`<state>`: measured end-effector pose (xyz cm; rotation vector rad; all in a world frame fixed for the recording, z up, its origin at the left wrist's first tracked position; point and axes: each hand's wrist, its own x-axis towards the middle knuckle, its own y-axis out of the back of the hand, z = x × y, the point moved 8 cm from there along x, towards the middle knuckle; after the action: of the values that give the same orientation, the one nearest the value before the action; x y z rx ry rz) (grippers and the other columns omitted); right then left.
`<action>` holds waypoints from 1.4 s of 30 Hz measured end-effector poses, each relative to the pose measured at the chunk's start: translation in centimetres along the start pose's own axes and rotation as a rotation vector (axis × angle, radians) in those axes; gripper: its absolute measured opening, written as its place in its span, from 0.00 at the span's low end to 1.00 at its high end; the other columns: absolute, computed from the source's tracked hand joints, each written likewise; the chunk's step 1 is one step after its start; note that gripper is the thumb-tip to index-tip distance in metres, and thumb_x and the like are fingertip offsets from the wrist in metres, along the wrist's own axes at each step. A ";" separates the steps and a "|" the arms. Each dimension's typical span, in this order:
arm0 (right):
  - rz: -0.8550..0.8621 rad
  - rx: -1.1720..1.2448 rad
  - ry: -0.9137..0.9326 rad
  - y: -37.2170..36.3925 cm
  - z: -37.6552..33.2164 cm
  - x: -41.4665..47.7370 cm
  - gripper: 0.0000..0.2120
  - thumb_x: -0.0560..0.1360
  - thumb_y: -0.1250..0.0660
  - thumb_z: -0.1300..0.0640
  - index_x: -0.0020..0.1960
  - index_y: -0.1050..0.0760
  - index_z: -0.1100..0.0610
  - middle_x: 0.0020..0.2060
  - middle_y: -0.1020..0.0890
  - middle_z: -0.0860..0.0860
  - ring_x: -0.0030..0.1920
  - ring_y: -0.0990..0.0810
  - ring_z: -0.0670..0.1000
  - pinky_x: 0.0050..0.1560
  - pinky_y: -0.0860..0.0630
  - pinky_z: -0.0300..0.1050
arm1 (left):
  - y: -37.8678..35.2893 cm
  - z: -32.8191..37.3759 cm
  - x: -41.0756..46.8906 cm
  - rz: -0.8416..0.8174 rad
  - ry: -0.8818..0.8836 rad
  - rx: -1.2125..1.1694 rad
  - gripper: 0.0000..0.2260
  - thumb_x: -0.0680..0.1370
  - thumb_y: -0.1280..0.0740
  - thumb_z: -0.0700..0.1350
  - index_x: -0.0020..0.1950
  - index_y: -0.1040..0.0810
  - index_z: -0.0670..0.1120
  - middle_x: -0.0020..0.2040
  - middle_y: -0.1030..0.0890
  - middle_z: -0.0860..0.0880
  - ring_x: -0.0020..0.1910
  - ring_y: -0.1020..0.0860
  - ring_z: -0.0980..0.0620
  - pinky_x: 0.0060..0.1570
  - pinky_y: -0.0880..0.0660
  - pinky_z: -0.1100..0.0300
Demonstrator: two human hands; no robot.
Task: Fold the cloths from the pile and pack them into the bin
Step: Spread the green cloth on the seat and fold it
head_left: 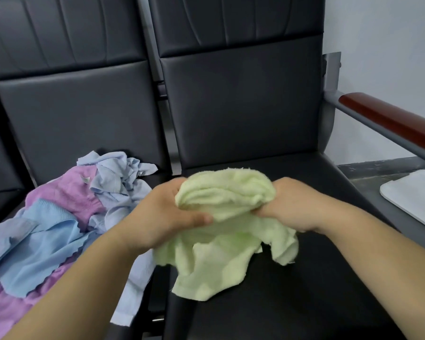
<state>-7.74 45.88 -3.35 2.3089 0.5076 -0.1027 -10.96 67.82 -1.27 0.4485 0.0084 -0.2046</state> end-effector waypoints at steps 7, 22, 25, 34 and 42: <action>-0.114 0.468 0.092 0.1 -0.3 -0.8 0.19 0.69 0.18 0.58 0.58 0.15 0.51 0.55 0.12 0.52 0.58 0.14 0.57 0.63 0.20 0.64 | 0.6 -0.5 0.2 0.086 -0.048 0.070 0.07 0.77 0.28 0.43 0.55 0.18 0.49 0.48 0.14 0.48 0.46 0.15 0.48 0.47 0.19 0.51; -0.117 0.283 0.014 0.3 0.0 -1.4 0.13 0.67 0.19 0.54 0.51 0.14 0.51 0.50 0.13 0.58 0.48 0.14 0.61 0.42 0.23 0.55 | -0.4 -0.8 0.1 0.053 0.009 0.137 0.08 0.69 0.28 0.48 0.47 0.16 0.48 0.43 0.13 0.48 0.42 0.15 0.49 0.46 0.18 0.47; -0.088 -0.024 -0.015 -0.2 0.8 -0.6 0.10 0.67 0.19 0.56 0.47 0.16 0.52 0.44 0.13 0.50 0.46 0.13 0.53 0.51 0.16 0.56 | 0.5 0.2 -0.3 0.179 -0.074 -0.134 0.11 0.73 0.31 0.42 0.51 0.16 0.54 0.48 0.14 0.47 0.47 0.15 0.49 0.45 0.18 0.54; 0.194 0.031 -0.030 2.9 0.6 -0.5 0.09 0.75 0.26 0.54 0.49 0.15 0.59 0.47 0.14 0.58 0.46 0.15 0.55 0.46 0.21 0.51 | -1.2 0.8 -0.2 0.098 0.000 0.354 0.09 0.71 0.23 0.41 0.48 0.19 0.49 0.38 0.15 0.51 0.33 0.17 0.58 0.30 0.22 0.61; -0.030 0.338 0.086 1.0 -0.9 -2.2 0.14 0.71 0.20 0.60 0.55 0.14 0.50 0.50 0.11 0.47 0.52 0.13 0.49 0.60 0.18 0.56 | 0.5 1.3 -1.8 0.188 -0.026 -0.202 0.08 0.73 0.34 0.37 0.48 0.20 0.48 0.37 0.21 0.40 0.34 0.17 0.32 0.32 0.30 0.48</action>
<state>-9.43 45.14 -1.56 2.6449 0.6074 -0.1107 -12.64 68.07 0.23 0.2434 -0.0379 -0.0240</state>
